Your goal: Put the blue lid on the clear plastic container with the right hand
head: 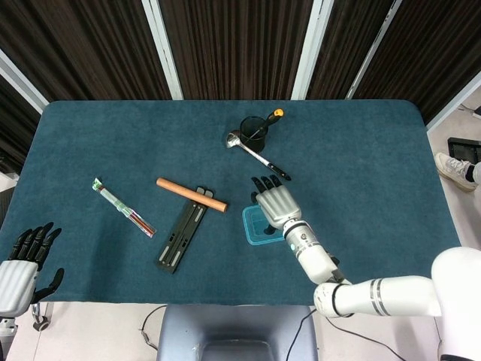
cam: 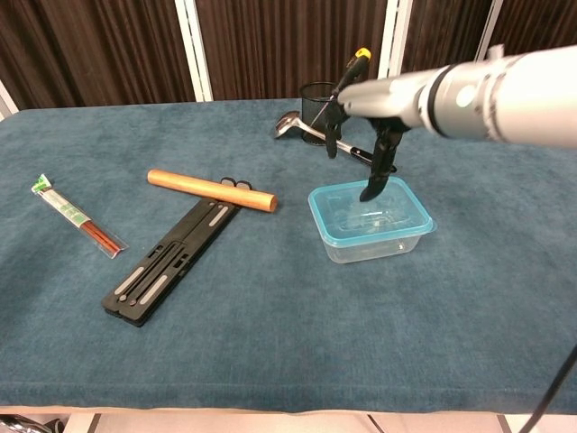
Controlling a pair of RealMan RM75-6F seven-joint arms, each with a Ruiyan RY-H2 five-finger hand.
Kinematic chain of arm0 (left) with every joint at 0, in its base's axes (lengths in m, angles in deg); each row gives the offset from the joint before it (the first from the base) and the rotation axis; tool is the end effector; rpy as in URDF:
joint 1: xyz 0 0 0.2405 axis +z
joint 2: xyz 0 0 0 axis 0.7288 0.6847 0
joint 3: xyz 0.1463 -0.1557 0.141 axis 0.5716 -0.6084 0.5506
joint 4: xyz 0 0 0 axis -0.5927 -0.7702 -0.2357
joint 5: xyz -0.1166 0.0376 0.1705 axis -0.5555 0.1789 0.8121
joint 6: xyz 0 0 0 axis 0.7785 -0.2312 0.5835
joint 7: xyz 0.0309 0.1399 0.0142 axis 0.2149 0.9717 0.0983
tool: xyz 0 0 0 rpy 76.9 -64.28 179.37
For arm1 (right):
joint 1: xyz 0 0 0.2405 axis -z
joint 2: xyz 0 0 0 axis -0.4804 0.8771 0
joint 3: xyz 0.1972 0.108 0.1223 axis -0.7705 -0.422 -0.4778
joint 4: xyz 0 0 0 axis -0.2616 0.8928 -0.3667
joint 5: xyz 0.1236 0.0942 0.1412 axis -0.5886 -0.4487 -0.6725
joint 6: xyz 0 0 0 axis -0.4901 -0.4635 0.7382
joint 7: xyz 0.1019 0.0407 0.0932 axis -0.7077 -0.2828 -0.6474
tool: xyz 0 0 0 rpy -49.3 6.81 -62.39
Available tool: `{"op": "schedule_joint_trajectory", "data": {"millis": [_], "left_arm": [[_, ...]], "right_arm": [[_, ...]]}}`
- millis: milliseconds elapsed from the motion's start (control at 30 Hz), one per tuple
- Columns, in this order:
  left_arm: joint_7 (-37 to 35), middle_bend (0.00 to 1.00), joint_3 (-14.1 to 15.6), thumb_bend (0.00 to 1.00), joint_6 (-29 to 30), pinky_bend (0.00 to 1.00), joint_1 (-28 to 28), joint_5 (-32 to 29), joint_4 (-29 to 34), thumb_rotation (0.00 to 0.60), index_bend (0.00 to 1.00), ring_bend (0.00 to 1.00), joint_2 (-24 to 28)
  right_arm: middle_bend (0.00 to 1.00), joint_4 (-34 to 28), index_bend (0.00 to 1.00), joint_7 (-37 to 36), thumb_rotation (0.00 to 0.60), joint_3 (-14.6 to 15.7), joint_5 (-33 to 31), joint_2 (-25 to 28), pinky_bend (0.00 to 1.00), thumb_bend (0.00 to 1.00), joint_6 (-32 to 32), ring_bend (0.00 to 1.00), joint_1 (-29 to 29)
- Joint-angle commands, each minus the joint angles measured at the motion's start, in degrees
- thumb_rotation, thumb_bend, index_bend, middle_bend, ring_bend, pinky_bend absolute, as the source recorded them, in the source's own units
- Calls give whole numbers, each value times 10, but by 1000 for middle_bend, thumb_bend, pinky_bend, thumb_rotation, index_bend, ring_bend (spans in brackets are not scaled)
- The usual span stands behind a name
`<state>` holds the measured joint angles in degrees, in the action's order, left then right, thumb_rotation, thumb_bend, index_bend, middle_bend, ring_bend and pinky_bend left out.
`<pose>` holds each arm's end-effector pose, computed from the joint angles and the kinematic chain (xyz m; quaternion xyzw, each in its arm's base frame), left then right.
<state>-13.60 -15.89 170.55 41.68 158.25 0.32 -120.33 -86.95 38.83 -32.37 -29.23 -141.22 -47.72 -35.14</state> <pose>-0.3069 0.1698 0.1583 -0.6341 -0.3575 -0.4059 0.5525 -0.0682 -0.3567 0.0092 0.7858 -0.3484 0.2597 0.4402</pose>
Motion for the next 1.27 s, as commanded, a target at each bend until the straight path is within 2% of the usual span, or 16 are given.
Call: {"op": "schedule_joint_trajectory", "data": {"millis": [33,133,200,300,367,467,567,667,767,833,967,1267], "left_arm": [[0,0,0,420,2,82,1,0,0,600,0,9,0],[0,0,-2,420,5,82,2,-1,0,600,0,9,0],[0,0,-2,420,6,82,3,-2,0,600,0,9,0],[1,0,-3,420,10,82,5,-3,0,600,0,8,0],[3,0,-4,419,11,82,6,-4,0,600,0,8,-1],[7,0,-4,420,11,82,6,-4,0,600,0,9,-2],[13,0,-5,420,14,82,7,-4,1,600,0,8,-4],[20,0,-7,419,19,81,8,-2,-1,600,0,6,-8],[27,0,-8,420,22,81,8,1,-4,600,0,3,-14],[34,0,-8,420,21,81,7,1,-5,600,0,3,-17],[44,0,-11,420,17,81,5,-4,-6,600,0,3,-22],[47,0,-7,420,21,81,10,1,-4,600,0,3,-21]], "right_arm": [[133,-59,421,-33,600,7,78,50,85,187,-36,47,38],[129,-105,319,-46,600,42,175,83,85,187,-88,47,83],[119,-137,272,-54,600,80,255,107,85,187,-141,45,128],[103,-153,221,-68,600,146,380,132,81,187,-224,39,205],[93,-139,201,-87,600,188,461,141,69,187,-287,30,265],[72,-87,172,-130,600,231,542,140,36,187,-358,10,343],[41,-26,142,-190,600,256,555,137,1,187,-391,0,410],[11,33,117,-265,600,252,541,130,0,187,-399,0,455],[5,97,116,-336,600,226,523,110,0,187,-399,0,485],[5,127,116,-352,600,215,507,102,0,187,-369,0,492],[0,129,115,-369,600,201,515,112,0,187,-343,0,495],[0,123,114,-347,600,180,549,109,0,187,-325,0,515]]}}
